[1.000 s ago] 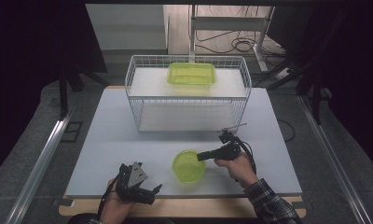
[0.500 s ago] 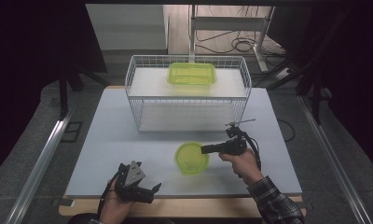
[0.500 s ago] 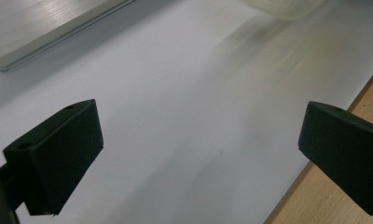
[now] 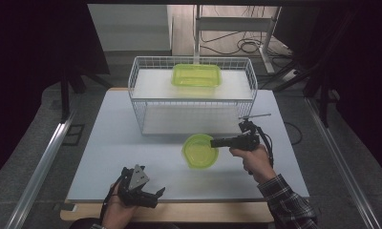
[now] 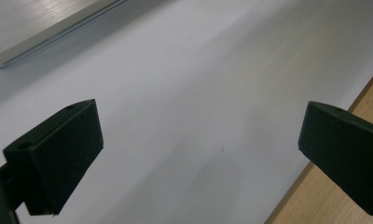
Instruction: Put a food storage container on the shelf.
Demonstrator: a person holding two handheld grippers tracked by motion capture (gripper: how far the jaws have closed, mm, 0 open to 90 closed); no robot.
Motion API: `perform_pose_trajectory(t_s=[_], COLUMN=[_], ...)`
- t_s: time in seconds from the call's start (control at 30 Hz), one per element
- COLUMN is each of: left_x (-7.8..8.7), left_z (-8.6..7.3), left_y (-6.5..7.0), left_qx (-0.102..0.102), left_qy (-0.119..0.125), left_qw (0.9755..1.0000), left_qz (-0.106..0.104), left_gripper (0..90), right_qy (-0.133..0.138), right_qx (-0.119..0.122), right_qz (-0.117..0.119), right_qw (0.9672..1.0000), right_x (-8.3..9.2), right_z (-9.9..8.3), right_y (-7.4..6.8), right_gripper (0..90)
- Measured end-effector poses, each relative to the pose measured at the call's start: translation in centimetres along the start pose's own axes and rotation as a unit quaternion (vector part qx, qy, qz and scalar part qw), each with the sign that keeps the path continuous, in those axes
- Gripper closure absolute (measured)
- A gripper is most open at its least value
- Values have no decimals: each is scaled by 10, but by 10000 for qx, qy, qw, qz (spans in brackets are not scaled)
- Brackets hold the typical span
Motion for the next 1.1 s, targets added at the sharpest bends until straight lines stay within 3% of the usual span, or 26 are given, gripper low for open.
perform_pose_trajectory(t_s=[0.47, 1.1], left_x=[1, 1], left_z=[0, 0], left_y=[0, 0], left_qx=[0, -15], left_qy=[19, 13], left_qw=[10000, 10000], left_qz=[2, -1], left_gripper=[0, 0], right_qy=[303, 631], right_qx=[133, 141], right_qz=[26, 27], right_qw=[9994, 9979], right_x=[18, 40], right_z=[25, 57], right_y=[-17, -36], right_gripper=[812, 812])
Point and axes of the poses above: each handheld gripper's, and its own axes: x roughly backward along the jaws, z roughly out of its top, y roughly to its right, the point moved 1 cm from there along -x, roughly forward along the jaws, and after that the axes turned 8 degrees about -x, right-handed, at the moved point
